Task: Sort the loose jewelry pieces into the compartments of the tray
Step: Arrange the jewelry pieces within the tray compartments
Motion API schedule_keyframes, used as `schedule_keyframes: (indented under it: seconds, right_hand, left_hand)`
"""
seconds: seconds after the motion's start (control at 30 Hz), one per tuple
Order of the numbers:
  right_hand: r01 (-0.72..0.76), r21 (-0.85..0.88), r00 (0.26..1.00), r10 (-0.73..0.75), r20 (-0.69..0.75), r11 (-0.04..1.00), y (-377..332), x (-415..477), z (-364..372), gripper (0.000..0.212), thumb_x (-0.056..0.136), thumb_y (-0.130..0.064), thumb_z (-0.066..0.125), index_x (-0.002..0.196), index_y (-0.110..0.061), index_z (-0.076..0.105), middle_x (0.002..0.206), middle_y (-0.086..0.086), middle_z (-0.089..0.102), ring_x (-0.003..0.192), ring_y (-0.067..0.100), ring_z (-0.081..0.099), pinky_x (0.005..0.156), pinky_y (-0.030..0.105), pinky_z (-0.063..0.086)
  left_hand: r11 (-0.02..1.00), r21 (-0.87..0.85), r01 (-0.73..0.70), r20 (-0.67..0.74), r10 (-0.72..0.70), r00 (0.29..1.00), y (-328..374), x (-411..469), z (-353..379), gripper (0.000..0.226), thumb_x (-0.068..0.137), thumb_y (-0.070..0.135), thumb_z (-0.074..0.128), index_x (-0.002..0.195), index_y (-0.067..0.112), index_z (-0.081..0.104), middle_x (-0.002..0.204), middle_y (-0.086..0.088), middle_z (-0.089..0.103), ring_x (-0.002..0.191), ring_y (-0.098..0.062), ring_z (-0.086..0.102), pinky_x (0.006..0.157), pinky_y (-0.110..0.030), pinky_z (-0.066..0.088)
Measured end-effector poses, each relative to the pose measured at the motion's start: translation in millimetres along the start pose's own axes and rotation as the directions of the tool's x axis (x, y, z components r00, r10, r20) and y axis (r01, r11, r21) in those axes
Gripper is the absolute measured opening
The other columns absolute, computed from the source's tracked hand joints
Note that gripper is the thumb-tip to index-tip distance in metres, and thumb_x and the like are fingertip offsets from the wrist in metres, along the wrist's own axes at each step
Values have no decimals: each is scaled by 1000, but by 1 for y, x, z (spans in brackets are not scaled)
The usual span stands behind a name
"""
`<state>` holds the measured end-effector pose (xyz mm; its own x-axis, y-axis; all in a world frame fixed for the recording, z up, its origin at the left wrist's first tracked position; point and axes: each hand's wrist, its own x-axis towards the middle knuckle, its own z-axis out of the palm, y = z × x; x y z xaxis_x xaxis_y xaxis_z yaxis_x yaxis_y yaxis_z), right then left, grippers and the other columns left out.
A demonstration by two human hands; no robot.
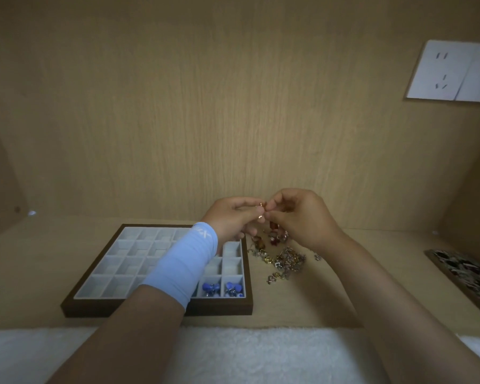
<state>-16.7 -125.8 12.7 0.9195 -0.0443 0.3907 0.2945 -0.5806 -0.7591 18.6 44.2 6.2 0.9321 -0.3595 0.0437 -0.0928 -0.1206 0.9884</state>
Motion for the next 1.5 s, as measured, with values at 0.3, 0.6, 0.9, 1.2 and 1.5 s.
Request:
schedule_keyframes:
  seconds: [0.3,0.6,0.9,1.2,1.5]
  right_hand:
    - [287,-327,951,-310,-17,900,-5,-5,1,13,87,-18,77,98,-25,80,79,-13,74,63,-6,60,65,19,51]
    - [-3,304,1000,-6,29,953,-24,-6,-6,4,90,-8,71,90,-6,75,71,10,74,50,22,63,43,26,48]
    - [-181,561,984,145,108,808,-27,-5,0,5,93,-12,68,90,-10,71,69,11,68,51,20,64,45,28,50]
    - [-202,-197,894,263,363,959,-13,-6,-12,7,85,-12,74,79,-15,76,61,1,69,45,11,57,41,22,43]
    - [-10,-380,899,174,402,925,-18,-6,5,16,82,-21,76,70,-31,74,67,-23,70,59,-10,63,57,15,47]
  left_hand:
    - [999,27,38,-2,-38,999,10,-1,-10,16,94,27,63,107,19,69,88,2,78,71,-14,73,62,-24,48]
    - [996,-37,-83,18,84,996,13,-4,-18,15,93,28,65,102,21,74,92,3,72,88,-11,66,77,-25,56]
    - [931,-348,-108,135,164,977,15,-8,-12,18,91,-2,61,106,7,66,86,-6,73,80,-13,70,74,-21,57]
    - [707,695,-132,185,2,983,15,-10,-35,9,84,22,72,91,27,75,86,13,69,84,-4,62,79,-19,47]
    - [503,864,-33,220,-316,923,20,-22,-43,16,66,43,85,78,36,77,87,21,68,95,-8,60,93,-36,50]
